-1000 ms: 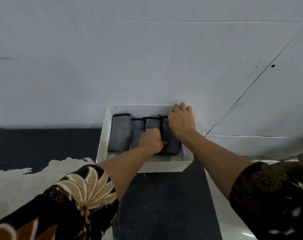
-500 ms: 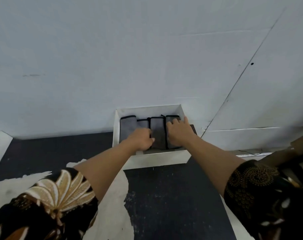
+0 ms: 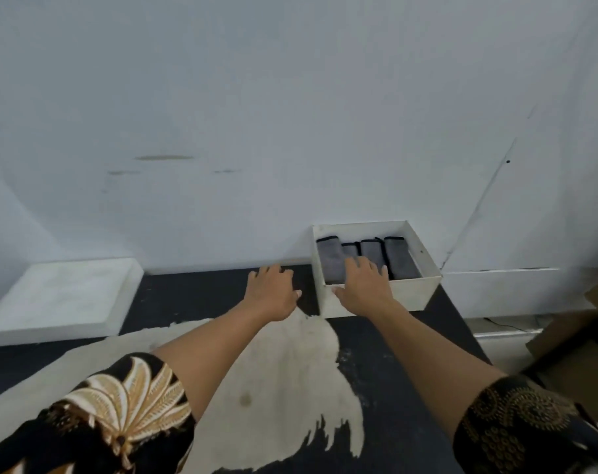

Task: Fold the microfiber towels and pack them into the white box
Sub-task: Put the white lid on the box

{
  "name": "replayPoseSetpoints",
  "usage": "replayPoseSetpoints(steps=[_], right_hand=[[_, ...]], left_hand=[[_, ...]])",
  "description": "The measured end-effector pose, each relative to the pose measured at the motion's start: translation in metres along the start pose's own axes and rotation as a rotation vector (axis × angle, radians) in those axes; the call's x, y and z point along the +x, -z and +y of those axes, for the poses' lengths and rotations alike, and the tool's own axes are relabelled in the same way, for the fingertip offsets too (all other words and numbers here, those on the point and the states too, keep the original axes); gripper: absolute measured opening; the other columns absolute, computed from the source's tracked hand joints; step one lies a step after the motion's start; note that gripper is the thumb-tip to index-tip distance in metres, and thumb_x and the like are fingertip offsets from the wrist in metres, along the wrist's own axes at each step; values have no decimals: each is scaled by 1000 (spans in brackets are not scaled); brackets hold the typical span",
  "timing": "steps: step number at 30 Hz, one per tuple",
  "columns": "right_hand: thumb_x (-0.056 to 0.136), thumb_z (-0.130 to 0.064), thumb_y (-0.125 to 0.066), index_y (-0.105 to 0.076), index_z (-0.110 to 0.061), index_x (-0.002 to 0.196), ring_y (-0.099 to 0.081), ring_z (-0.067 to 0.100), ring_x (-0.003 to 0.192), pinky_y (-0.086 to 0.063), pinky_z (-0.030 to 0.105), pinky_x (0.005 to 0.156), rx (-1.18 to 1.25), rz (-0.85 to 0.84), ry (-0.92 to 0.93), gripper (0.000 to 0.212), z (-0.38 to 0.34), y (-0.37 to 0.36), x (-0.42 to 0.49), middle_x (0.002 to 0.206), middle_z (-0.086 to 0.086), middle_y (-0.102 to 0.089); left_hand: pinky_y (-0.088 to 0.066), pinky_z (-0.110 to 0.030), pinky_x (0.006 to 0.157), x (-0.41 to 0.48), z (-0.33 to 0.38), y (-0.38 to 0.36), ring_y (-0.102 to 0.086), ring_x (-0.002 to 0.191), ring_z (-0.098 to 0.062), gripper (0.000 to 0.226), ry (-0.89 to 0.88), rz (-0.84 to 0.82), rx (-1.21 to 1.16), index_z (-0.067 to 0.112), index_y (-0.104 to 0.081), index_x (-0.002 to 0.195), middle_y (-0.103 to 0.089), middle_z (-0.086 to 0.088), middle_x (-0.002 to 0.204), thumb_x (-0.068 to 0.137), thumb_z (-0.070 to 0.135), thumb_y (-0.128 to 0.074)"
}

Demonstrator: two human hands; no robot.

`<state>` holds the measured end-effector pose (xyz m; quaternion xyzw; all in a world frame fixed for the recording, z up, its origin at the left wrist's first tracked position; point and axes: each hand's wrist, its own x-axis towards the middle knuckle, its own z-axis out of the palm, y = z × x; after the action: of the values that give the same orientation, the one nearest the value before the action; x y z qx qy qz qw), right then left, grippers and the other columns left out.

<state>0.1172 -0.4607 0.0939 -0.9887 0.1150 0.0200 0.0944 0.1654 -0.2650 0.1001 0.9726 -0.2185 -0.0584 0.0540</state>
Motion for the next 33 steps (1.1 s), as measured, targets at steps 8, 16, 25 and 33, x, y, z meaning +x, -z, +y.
replayPoseSetpoints(steps=[8,16,25,33], right_hand=[[92,-51,-55,-32,-17,144,-34,33,137,-22,54,116,69,-1,114,66,-135,-7,-43,147,13,-37],[92,-46,-59,-33,-18,144,-34,32,139,-23,55,116,92,-34,221,64,-210,-14,-54,147,12,-36],[92,-44,-61,-33,-17,143,-38,32,135,-29,53,114,72,-75,314,65,-285,-32,-52,144,12,-38],[93,-45,-60,-32,-17,145,-37,32,136,-32,52,112,118,-137,292,66,-381,-72,-11,146,11,-36]], left_hand=[[-32,-47,106,-88,-109,35,-43,128,-30,54,198,-5,77,20,-46,138,-47,-7,139,94,52,-44],[-34,-43,104,-136,-175,57,-44,127,-28,54,347,47,75,21,-43,140,-48,-5,139,95,51,-42],[-35,-42,100,-163,-249,50,-46,123,-28,52,466,51,72,22,-44,138,-50,-5,134,96,52,-41],[-34,-42,101,-145,-376,32,-44,125,-28,54,509,20,32,22,-40,141,-44,-7,140,96,52,-40]])
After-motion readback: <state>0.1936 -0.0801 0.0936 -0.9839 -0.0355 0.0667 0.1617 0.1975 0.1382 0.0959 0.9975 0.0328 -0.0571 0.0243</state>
